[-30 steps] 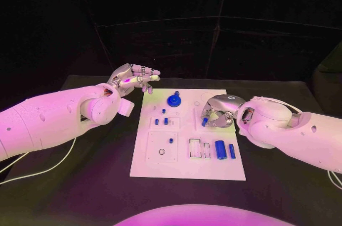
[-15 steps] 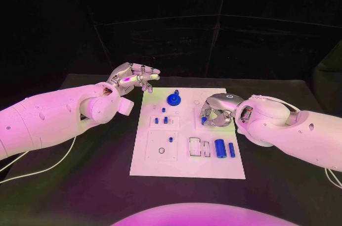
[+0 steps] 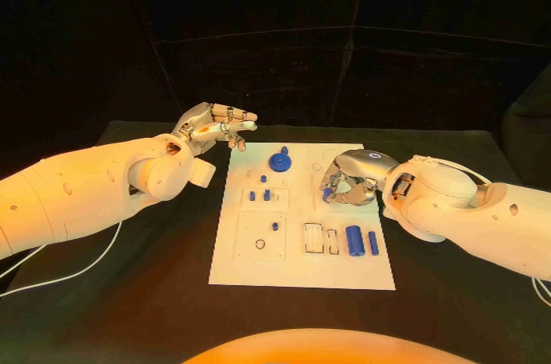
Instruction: Assemble the parts on the task board
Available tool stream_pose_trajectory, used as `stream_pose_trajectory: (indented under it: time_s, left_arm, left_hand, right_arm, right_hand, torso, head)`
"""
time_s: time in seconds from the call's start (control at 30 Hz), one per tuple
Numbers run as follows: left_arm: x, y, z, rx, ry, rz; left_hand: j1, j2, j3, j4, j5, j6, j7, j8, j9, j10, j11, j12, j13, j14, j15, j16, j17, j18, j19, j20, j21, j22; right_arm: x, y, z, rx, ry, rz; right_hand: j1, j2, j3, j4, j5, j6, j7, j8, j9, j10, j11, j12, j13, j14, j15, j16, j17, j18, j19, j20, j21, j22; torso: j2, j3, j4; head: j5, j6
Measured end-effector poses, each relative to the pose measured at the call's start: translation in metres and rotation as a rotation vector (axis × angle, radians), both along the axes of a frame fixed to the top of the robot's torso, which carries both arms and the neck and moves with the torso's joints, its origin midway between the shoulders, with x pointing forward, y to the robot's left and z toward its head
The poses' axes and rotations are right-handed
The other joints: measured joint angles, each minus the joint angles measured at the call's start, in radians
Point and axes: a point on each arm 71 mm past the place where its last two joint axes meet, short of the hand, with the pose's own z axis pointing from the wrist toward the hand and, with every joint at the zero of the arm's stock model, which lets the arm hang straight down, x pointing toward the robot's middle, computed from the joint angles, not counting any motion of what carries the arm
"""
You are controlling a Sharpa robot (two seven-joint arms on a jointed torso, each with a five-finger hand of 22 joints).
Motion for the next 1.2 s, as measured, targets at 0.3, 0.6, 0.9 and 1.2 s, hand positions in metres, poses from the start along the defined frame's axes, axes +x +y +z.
stream_pose_trajectory:
  time_s: [0.3,0.6,0.9,1.2]
  left_arm:
    - [0.000,0.000,0.000,0.001,0.002,0.000]
    - [0.000,-0.001,-0.001,0.000,0.003,-0.003]
    - [0.000,-0.005,-0.001,-0.002,0.003,-0.010]
    - [0.000,-0.009,-0.001,-0.004,0.004,-0.017]
  left_hand:
    - [0.000,0.000,0.000,0.000,0.000,0.000,0.000,0.000,0.000,0.000,0.000,0.000,0.000,0.000,0.000,0.000,0.000,0.000,0.000,0.000,0.000,0.000]
    - [0.000,0.000,0.000,0.000,0.000,0.000,0.000,0.000,0.000,-0.003,-0.003,0.000,0.000,0.000,0.000,0.000,0.000,0.000,0.000,0.000,-0.004,0.000]
    - [0.000,0.000,0.000,0.000,0.000,0.000,0.000,0.000,0.000,-0.004,-0.004,0.000,0.000,0.000,0.000,0.000,0.000,0.000,0.000,0.000,-0.004,0.000]
    - [0.000,0.000,0.000,0.000,0.000,0.000,0.000,-0.001,0.000,-0.004,-0.004,0.000,0.000,0.000,0.000,0.000,0.000,0.000,0.000,0.000,-0.004,0.000]
  right_arm:
    - [-0.022,0.014,0.016,0.105,-0.008,0.052]
    - [-0.034,0.063,0.021,0.203,0.025,0.154]
    - [-0.045,0.103,0.002,0.248,0.083,0.239]
    - [-0.052,0.115,-0.023,0.230,0.129,0.280]
  right_hand:
    - [-0.018,0.001,0.006,0.006,-0.015,0.003,0.003,-0.001,0.000,0.000,0.000,-0.011,0.000,0.000,0.000,0.000,0.000,0.000,0.000,0.000,0.000,0.000]
    - [-0.019,0.002,0.006,0.012,-0.015,0.002,0.003,-0.001,-0.001,0.004,0.004,-0.015,0.000,0.000,0.000,0.004,0.001,0.000,0.000,0.000,0.000,0.000]
    - [-0.020,0.001,0.006,0.012,-0.014,0.002,0.003,-0.005,-0.001,0.004,0.004,-0.023,0.000,0.000,0.000,0.004,0.001,0.000,0.000,0.000,0.000,-0.001]
    - [-0.020,0.001,0.009,0.014,-0.002,0.000,0.004,-0.009,-0.002,0.003,0.004,-0.026,0.000,0.000,0.000,0.004,0.000,0.000,0.000,0.000,0.000,-0.002]
  torso:
    - [0.000,-0.0004,0.0006]
    - [0.001,-0.0012,0.0007]
    - [0.002,-0.0014,0.0025]
    - [0.002,-0.0010,0.0018]
  head:
    - [0.005,-0.001]
    - [0.020,-0.010]
    - [0.044,-0.022]
    - [0.058,-0.030]
